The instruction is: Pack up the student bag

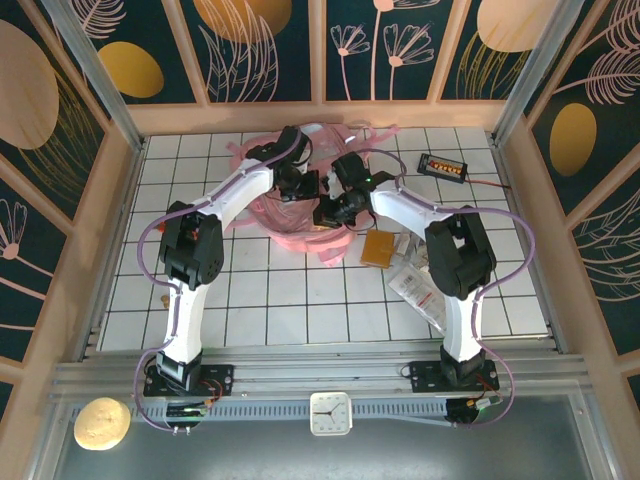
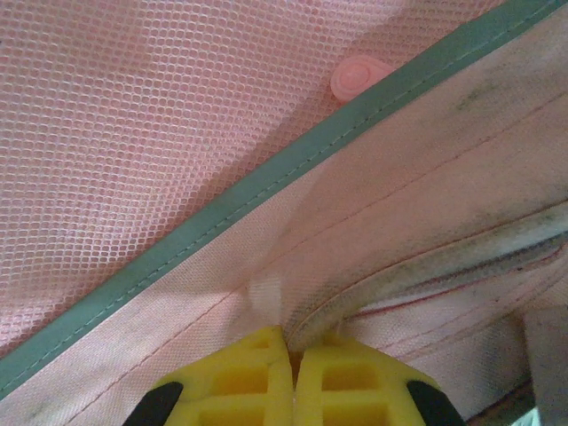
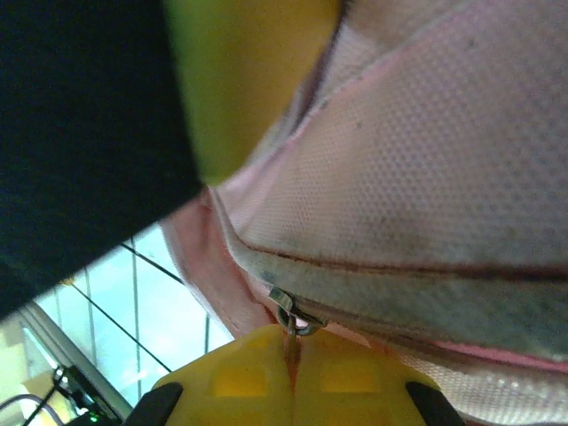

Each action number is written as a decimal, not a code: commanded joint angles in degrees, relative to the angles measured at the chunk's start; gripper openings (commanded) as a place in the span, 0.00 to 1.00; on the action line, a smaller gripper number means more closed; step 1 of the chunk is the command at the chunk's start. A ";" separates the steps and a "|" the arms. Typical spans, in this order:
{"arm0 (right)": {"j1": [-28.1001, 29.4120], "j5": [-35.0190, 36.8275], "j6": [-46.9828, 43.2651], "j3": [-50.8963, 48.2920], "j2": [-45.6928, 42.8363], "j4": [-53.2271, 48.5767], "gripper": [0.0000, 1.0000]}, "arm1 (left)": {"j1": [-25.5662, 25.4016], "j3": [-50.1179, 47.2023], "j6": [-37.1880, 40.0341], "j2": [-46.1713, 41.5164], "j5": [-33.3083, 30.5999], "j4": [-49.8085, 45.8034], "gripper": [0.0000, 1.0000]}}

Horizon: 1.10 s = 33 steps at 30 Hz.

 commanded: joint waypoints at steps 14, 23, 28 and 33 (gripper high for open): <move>-0.83 -10.05 3.97 -4.23 -6.57 6.55 0.00 | 1.22 2.82 8.18 -4.92 -4.04 0.98 0.52; -6.66 -11.28 0.58 -5.21 -10.48 1.99 0.00 | 6.09 -10.57 12.34 -16.43 -10.77 1.51 0.99; -9.09 -11.13 -1.65 -4.70 -10.71 -0.73 0.00 | 14.05 -30.65 -2.16 -25.63 1.03 16.23 0.99; -9.20 -10.80 -2.97 -2.51 -9.63 -3.12 0.00 | 14.58 -43.36 -12.77 -26.74 10.60 31.01 0.99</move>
